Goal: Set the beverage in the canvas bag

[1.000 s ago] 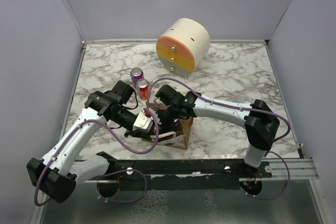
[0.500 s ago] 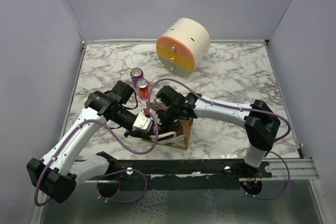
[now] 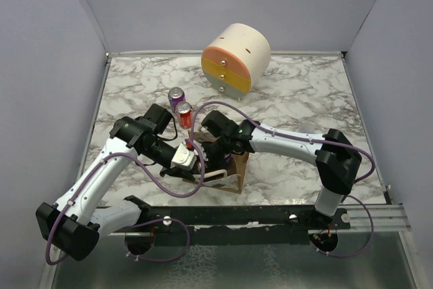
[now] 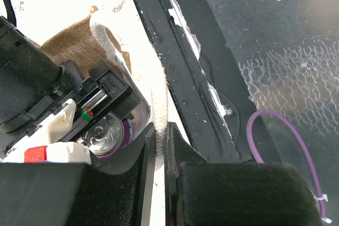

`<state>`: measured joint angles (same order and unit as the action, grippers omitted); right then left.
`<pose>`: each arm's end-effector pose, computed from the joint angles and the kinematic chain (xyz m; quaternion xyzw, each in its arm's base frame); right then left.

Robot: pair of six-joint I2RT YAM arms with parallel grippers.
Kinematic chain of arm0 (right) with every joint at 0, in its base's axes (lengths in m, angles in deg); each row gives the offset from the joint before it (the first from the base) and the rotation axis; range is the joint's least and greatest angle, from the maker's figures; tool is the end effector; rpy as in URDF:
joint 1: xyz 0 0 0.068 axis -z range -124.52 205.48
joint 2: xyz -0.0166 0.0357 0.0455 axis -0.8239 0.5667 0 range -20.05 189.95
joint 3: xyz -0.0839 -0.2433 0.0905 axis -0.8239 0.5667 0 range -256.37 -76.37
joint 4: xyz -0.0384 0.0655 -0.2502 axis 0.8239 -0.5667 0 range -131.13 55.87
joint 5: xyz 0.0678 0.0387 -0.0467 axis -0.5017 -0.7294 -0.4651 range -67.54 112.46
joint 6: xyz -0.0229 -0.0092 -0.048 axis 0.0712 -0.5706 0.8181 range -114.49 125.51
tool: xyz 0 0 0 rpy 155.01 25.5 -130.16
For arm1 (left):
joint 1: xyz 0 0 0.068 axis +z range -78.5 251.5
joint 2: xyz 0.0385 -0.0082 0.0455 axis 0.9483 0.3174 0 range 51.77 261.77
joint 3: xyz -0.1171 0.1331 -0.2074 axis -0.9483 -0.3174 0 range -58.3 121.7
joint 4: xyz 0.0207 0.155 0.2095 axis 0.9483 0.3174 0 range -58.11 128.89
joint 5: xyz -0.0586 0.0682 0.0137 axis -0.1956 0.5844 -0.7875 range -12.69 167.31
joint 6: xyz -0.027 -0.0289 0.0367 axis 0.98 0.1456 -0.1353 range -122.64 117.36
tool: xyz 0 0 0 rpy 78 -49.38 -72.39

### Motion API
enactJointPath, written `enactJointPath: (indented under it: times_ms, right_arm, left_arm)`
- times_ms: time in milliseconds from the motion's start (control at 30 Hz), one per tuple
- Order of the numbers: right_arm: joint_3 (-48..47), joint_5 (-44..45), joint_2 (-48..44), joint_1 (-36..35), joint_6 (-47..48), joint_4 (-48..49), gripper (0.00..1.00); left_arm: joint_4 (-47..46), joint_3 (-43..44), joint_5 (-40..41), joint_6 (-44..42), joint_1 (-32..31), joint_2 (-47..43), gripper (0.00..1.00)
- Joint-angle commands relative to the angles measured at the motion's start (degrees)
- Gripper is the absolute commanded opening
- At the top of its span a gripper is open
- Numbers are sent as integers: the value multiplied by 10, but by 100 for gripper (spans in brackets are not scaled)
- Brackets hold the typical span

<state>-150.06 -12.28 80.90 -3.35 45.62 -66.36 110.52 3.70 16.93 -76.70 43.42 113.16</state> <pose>0.1730 0.3253 0.2248 -0.7509 0.5386 0.3251 0.2010 0.1239 -0.1012 0.3183 0.7016 0.4994 -0.4252 0.2784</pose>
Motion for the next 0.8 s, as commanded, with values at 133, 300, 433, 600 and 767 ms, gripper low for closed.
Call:
enactJointPath:
  times_ms: [133,300,433,600,767]
  right_arm:
    - [20,-19,-36,-10,-23,17,75]
    - [16,-21,-46,-9,-29,14,79]
    - [6,-24,-50,-9,-37,9,81]
    - [-16,-17,-57,-9,-40,-3,82]
    - [-28,-9,-67,-9,-45,-12,83]
  left_arm:
    - [9,-4,26,-27,6,13,0]
    - [10,-7,26,-32,8,12,0]
    - [11,-9,24,-32,10,9,0]
    - [14,-8,24,-35,10,7,0]
    - [25,-3,22,-47,13,0,0]
